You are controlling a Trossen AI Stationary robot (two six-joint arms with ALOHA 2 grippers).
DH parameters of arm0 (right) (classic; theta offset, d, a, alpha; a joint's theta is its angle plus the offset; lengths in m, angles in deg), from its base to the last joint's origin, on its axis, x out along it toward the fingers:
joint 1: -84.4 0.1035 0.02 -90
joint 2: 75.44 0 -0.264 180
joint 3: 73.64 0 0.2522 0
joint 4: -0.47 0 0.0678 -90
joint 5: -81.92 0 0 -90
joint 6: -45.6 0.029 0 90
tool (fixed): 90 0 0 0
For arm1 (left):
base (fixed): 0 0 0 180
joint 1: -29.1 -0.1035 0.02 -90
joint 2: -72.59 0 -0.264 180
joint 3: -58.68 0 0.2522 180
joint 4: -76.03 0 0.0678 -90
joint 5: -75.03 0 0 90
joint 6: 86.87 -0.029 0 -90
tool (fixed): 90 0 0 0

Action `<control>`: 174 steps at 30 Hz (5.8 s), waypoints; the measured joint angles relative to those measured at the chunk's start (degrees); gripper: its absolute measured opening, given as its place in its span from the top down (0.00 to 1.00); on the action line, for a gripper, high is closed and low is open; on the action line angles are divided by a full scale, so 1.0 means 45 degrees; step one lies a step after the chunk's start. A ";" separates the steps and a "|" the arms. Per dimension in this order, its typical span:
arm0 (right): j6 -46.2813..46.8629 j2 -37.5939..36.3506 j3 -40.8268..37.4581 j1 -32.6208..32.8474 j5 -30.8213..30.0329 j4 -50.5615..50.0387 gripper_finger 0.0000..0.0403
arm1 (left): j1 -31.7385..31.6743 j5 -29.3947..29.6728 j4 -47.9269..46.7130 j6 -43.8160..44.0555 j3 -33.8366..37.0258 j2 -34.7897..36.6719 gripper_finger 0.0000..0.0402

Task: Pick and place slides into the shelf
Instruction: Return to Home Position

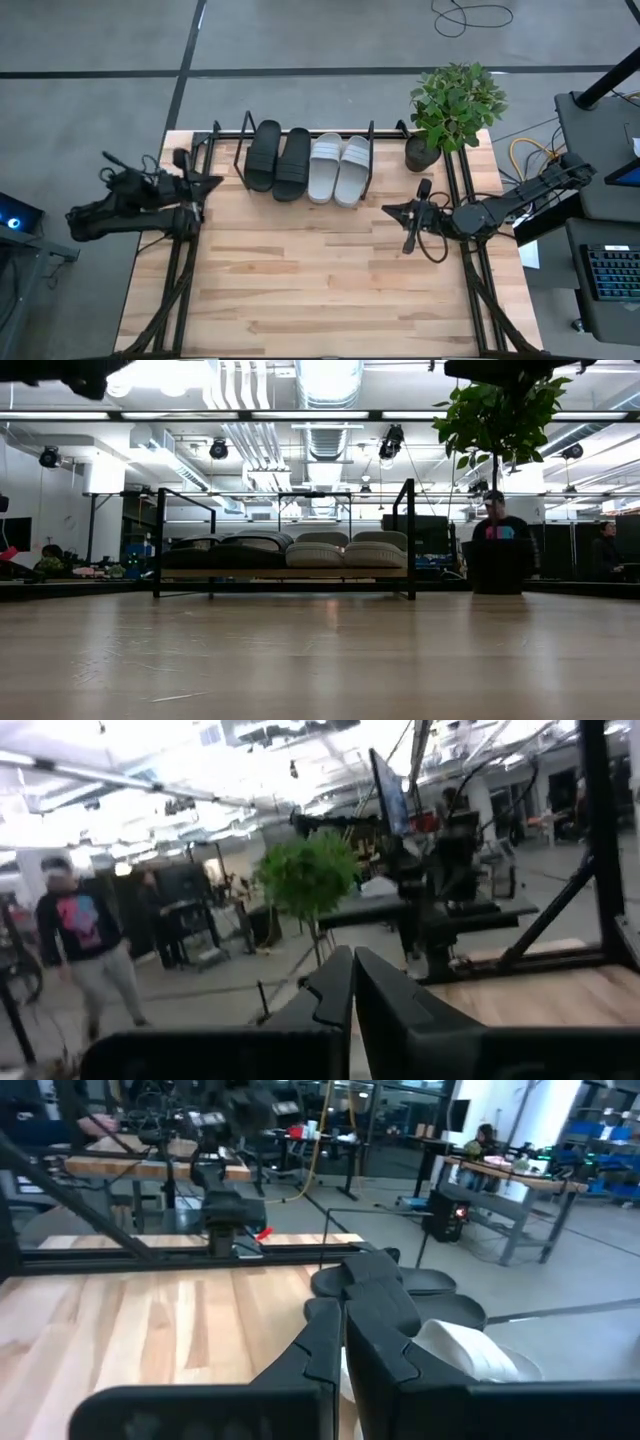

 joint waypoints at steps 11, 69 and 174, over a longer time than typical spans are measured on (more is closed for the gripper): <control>0.0100 0.0000 -0.0160 0.0000 0.1220 -0.0061 0.98 | 0.0013 0.0215 0.0401 0.0868 0.2434 -0.0017 1.00; -0.1357 -1.0890 -0.5786 -0.5280 0.8160 -0.3422 0.98 | 0.0036 -0.1008 0.2500 0.1699 0.5563 0.0393 1.00; 0.2011 -1.0506 -0.6417 -0.5276 0.9104 -0.3090 0.98 | 0.0041 -0.1077 0.2758 0.1684 0.5573 0.0253 1.00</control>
